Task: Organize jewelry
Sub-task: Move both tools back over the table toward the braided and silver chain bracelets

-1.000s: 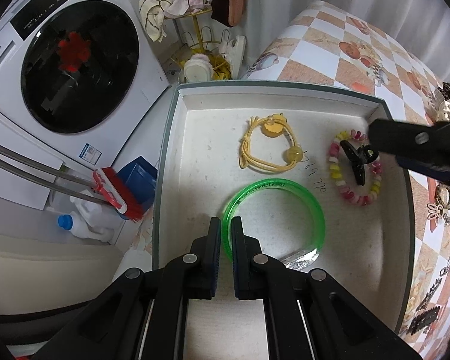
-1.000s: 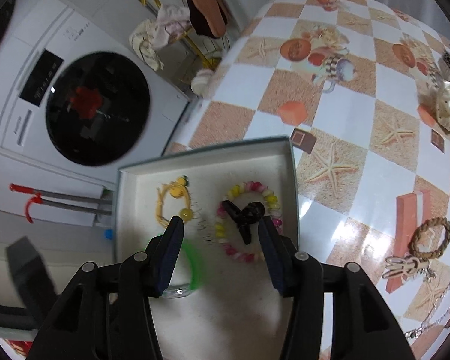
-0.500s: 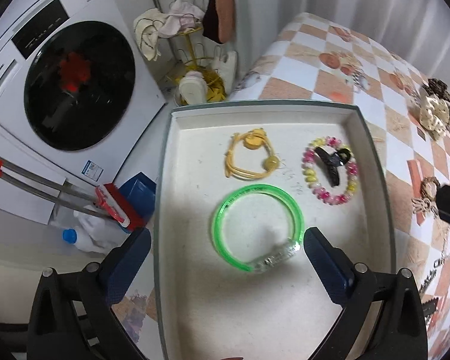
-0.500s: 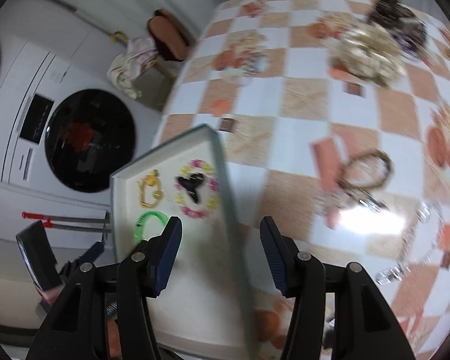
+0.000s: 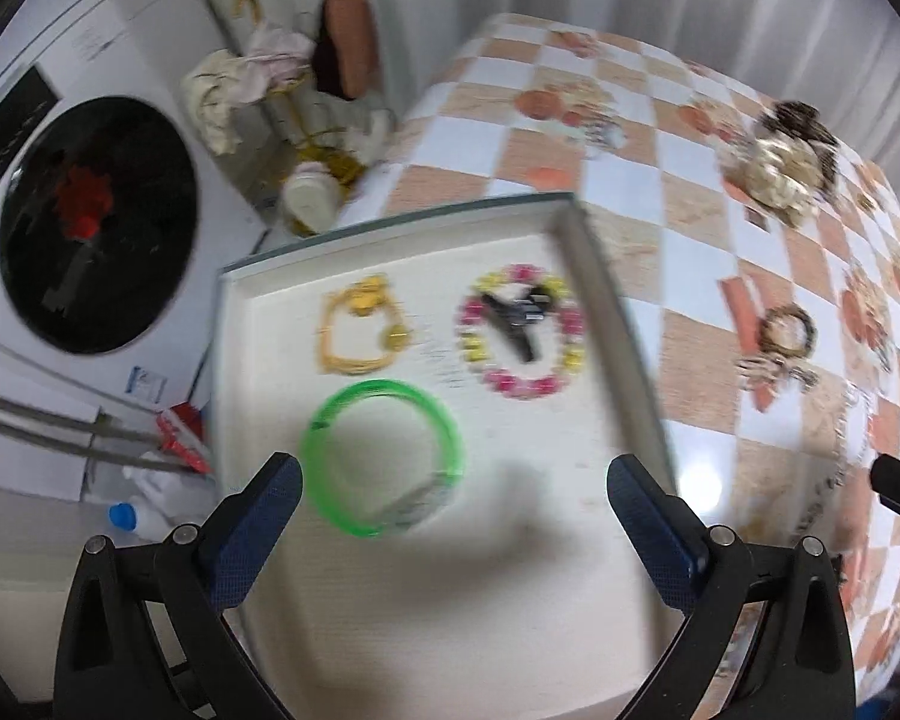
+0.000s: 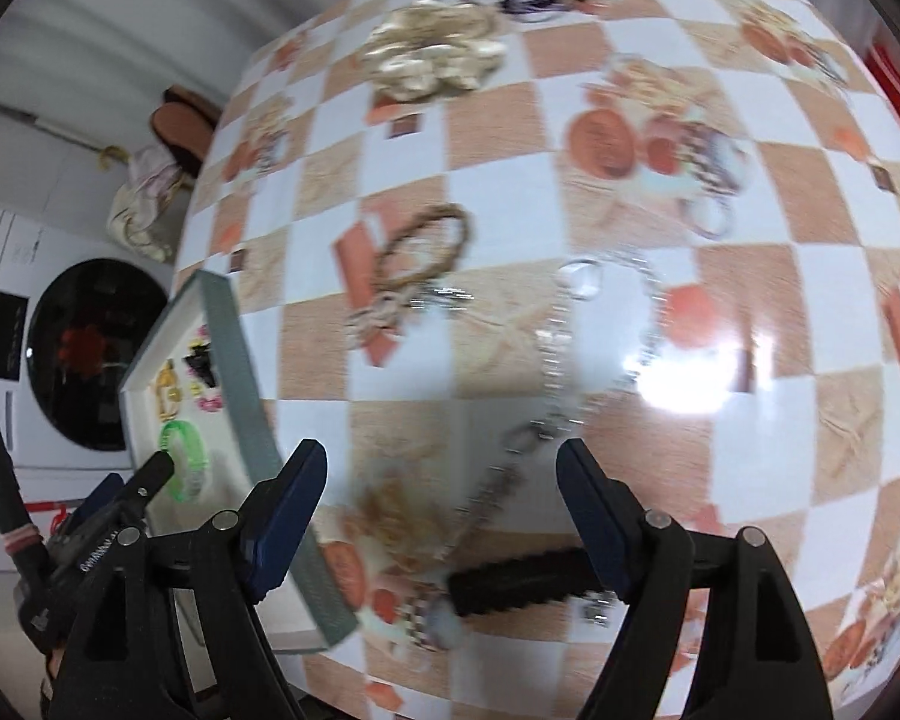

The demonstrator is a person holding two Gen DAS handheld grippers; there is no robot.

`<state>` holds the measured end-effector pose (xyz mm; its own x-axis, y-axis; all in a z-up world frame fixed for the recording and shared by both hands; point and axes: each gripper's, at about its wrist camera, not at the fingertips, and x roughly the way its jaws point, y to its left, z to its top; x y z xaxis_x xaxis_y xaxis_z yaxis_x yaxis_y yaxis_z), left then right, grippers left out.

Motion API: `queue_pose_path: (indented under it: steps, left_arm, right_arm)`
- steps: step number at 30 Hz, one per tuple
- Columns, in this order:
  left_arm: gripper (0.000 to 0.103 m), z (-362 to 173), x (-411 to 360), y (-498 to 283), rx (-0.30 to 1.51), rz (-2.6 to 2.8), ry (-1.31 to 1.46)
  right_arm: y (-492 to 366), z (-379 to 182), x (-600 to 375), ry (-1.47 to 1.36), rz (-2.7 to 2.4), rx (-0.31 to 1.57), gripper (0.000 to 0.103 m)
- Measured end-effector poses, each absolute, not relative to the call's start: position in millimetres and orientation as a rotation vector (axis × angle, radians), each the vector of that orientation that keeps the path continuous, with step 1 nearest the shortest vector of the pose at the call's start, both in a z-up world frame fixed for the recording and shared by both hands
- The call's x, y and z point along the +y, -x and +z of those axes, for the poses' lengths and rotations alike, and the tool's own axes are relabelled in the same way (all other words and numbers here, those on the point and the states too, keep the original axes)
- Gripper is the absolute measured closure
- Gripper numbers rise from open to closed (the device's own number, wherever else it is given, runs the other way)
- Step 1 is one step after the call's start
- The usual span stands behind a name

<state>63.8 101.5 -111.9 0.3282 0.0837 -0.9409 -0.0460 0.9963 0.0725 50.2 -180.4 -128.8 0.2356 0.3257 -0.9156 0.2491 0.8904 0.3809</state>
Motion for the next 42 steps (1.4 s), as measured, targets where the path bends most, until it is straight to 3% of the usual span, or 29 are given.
queue_pose_path:
  steps: [29,42]
  left_arm:
    - [0.0,-139.2,-55.7,-137.4,1.286,-0.259,-0.153]
    - [0.0,-174.6,-98.5,-160.1,1.299,-0.296,-0.252]
  right_arm:
    - [-45.7,-162.4,-233.9,-0.439,-0.101,1.364,0.022]
    - [-64.1,-170.0,-194.5,-0.103,-0.121,1.306,0.022]
